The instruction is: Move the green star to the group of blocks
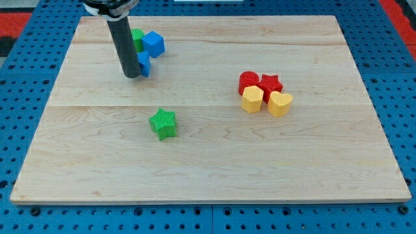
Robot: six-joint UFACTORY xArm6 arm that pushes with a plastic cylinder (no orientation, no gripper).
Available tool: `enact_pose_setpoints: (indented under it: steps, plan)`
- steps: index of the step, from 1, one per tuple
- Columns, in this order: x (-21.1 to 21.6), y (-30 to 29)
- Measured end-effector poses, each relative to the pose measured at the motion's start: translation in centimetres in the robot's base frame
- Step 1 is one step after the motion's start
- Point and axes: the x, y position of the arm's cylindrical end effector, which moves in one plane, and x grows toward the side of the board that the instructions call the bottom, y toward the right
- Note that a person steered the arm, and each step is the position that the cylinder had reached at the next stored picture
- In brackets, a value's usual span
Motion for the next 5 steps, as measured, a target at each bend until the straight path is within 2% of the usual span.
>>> enact_pose_setpoints:
  steps: [2, 3, 4, 5]
  plan:
    - [-3.6, 0.0]
    - [-3.6, 0.0]
    - [1.3, 1.6]
    - [7.1, 0.3]
